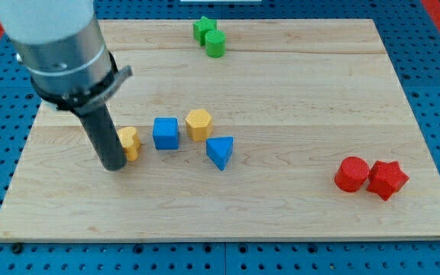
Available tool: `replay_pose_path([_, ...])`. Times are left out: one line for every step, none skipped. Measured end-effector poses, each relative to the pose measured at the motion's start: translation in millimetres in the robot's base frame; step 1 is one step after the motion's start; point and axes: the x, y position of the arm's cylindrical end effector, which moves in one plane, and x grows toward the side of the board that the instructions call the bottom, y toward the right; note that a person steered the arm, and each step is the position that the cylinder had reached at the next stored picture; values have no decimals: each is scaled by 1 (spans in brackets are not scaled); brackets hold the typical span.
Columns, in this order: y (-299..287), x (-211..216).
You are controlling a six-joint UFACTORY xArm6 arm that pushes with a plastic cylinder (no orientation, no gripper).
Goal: Push the green circle into the yellow blocks
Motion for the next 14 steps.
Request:
replay_pose_path([-2, -36])
replay_pose_path([29, -56])
replay_pose_path([43, -75])
replay_pose_path([-16, -132])
replay_pose_path([-44, -221])
replay_pose_path([8, -290])
replay_pose_path([101, -300])
replay_pose_path([149, -308])
replay_pose_path([157, -265])
replay_pose_path([119, -228])
replay_pose_path([141, -219])
replay_pose_path([123, -188])
replay_pose_path([81, -197])
replay_pose_path([104, -165])
